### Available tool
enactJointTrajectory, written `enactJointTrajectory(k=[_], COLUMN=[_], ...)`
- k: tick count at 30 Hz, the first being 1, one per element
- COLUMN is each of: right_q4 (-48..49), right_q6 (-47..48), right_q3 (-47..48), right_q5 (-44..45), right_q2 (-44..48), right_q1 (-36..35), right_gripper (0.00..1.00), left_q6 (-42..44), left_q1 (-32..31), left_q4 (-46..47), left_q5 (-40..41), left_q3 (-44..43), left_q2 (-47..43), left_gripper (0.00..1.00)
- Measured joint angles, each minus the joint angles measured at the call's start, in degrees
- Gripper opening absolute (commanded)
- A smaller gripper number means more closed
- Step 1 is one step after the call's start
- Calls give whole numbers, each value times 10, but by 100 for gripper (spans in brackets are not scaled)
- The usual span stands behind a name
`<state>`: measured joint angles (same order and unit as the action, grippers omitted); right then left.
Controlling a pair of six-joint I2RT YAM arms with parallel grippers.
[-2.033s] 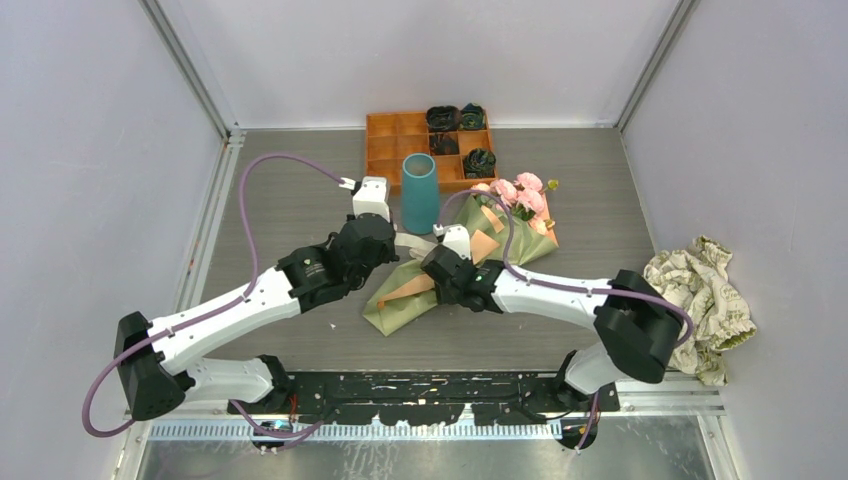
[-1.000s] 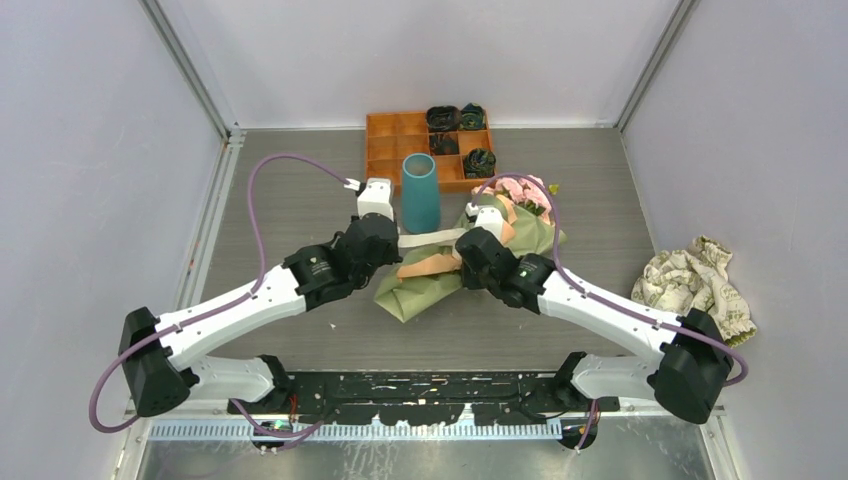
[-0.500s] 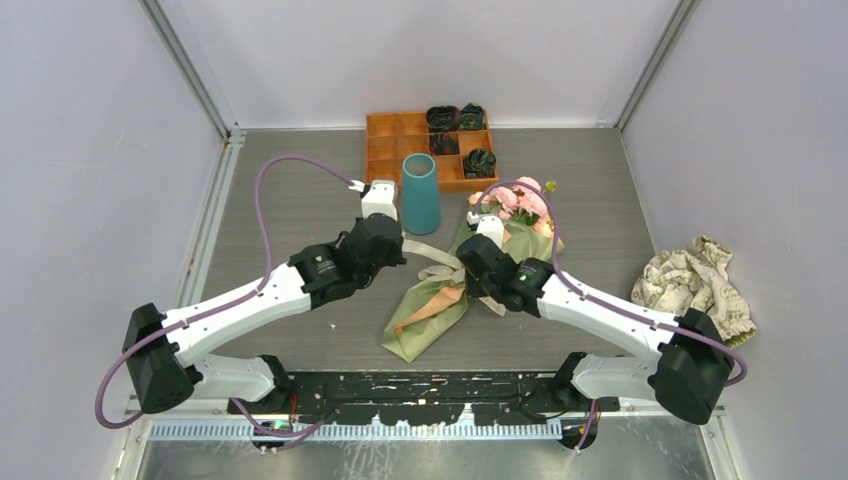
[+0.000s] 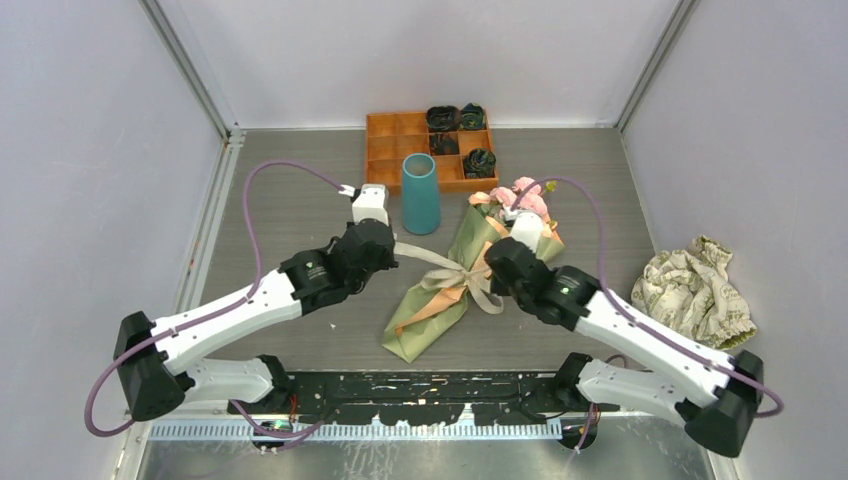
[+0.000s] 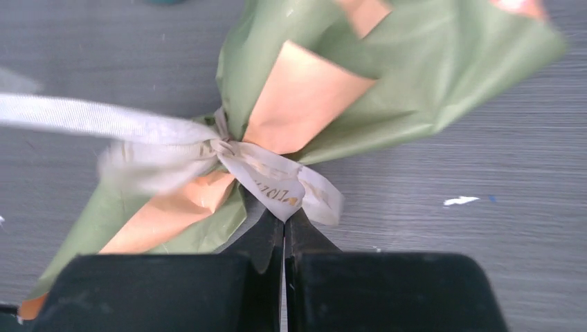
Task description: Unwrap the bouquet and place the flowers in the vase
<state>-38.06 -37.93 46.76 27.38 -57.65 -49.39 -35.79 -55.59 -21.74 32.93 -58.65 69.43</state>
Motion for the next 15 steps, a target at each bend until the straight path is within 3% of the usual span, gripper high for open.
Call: enactJointTrajectory(k=[7,15], right_q4=[-148,-298], right_q6=[-36,-87], right_q3=[101,210], right_q5=[127,264], right_q2=[109,153], right_q1=[0,0], right_gripper=[1,1], left_q6=[-16,-47], left_q1=[0,1], left_q4=[-20,-68], left_q5=[24,55], left_q3=[54,107], left_q2=[-45,-106], left_gripper=[0,0])
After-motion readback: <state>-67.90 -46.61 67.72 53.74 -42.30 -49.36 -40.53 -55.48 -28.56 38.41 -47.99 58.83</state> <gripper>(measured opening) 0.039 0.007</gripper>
